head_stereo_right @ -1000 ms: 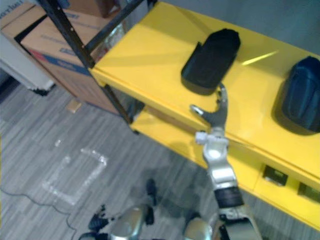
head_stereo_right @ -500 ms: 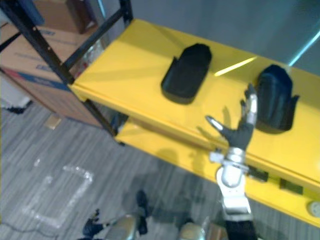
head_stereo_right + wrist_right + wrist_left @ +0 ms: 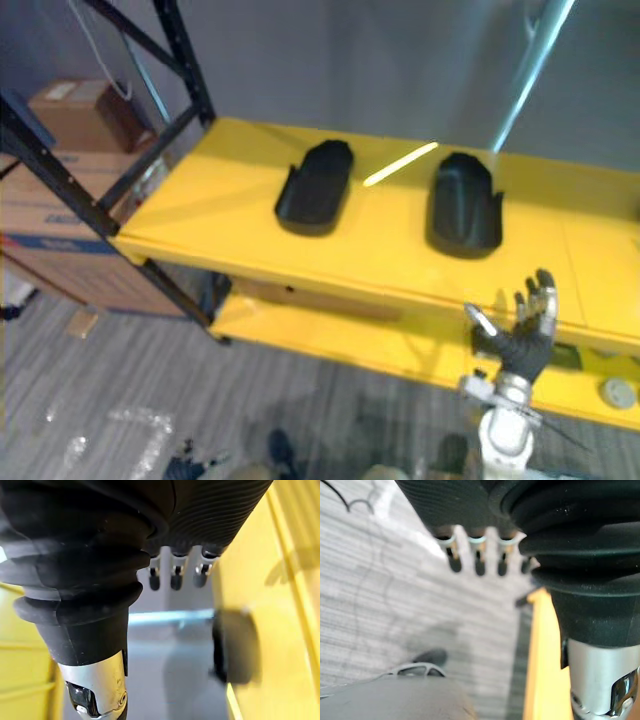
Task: Walk over and take plastic housings, then place them on the shelf
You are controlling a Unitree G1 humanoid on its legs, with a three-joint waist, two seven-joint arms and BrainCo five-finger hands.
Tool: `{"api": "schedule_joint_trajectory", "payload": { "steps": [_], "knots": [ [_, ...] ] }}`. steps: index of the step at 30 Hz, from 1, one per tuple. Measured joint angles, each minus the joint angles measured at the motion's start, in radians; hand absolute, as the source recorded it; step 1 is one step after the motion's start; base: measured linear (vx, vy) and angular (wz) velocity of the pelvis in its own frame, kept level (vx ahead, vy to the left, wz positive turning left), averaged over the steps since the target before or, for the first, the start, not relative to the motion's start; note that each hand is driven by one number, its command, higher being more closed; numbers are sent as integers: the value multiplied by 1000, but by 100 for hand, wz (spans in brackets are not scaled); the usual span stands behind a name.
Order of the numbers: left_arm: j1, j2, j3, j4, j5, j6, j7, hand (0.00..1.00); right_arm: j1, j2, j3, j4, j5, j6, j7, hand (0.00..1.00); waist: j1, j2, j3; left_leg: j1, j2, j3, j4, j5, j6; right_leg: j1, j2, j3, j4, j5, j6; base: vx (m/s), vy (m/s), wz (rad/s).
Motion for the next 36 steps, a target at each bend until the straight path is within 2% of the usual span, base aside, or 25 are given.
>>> {"api": "schedule_joint_trajectory", "payload": {
  "steps": [2,5,9,10,12,13,15,17,19,28,31,32,36],
  "knots": [
    [-1,2,8,2,-1,1,-1,0,-27,-5,48,0,42,-12,128,0,5,-5,-5,-1,0,-2,0,-4,4,0,0,-2,-1,-2,-3,33,5,2],
    [-5,4,12,7,-1,2,-2,0,-86,-38,135,0,68,-11,253,0,28,-15,-13,-4,-9,-8,0,-9,3,4,-3,-9,-6,-4,-7,43,12,7],
    [-8,1,36,13,-2,2,-1,0,-178,-80,230,-1,75,-2,313,0,53,-32,-26,-10,-35,-46,0,-19,7,32,-19,-60,-10,-10,-15,69,15,29],
    [-8,2,37,16,-2,2,0,0,-189,-83,235,-1,73,1,312,0,57,-36,-29,-12,-40,-55,0,-21,9,36,-22,-67,-12,-10,-16,100,2,50],
    [0,3,44,25,-4,3,1,0,-229,-101,243,1,63,41,310,0,76,-46,-34,-21,-54,-80,0,-27,16,45,-31,-88,-4,-7,-21,118,3,42],
    [4,2,45,26,-4,4,2,0,-236,-105,246,5,57,49,309,0,80,-46,-35,-21,-57,-91,0,-29,16,48,-30,-88,-2,-3,-31,97,13,38],
    [28,1,49,27,-4,8,3,0,-262,-118,266,39,46,81,311,0,82,-47,-38,-17,-56,-117,0,-33,17,55,-21,-85,10,22,-73,88,24,36],
    [45,3,52,28,-3,12,0,0,-280,-118,291,61,45,103,314,0,90,-53,-41,-17,-51,-123,0,-38,20,53,-15,-84,22,41,-84,79,14,17],
    [52,1,70,32,-1,25,-1,0,-295,-118,319,90,23,129,317,0,108,-61,-47,-1,-48,-126,0,-48,18,54,-15,-83,44,60,-78,106,10,5],
    [56,-4,76,35,29,6,-3,0,-360,-118,359,155,-18,153,308,0,107,-57,-53,13,-44,-147,0,-57,17,53,-14,-82,77,81,-62,63,-23,4],
    [49,-10,76,36,30,1,-4,0,-359,-118,359,158,-34,144,243,0,106,-43,-58,14,-38,-144,0,-59,15,53,-9,-82,76,82,-60,13,-53,-5],
    [43,-10,76,36,31,1,-4,0,-359,-117,358,158,-41,140,200,0,105,-38,-59,15,-32,-142,0,-63,9,53,-4,-81,75,84,-56,5,-53,-7],
    [41,-17,76,39,41,-1,-5,0,-345,-110,326,135,-76,124,97,0,103,-34,-62,19,-13,-105,0,-67,-2,38,6,-43,72,85,-56,7,-52,-25]
  ]
}}
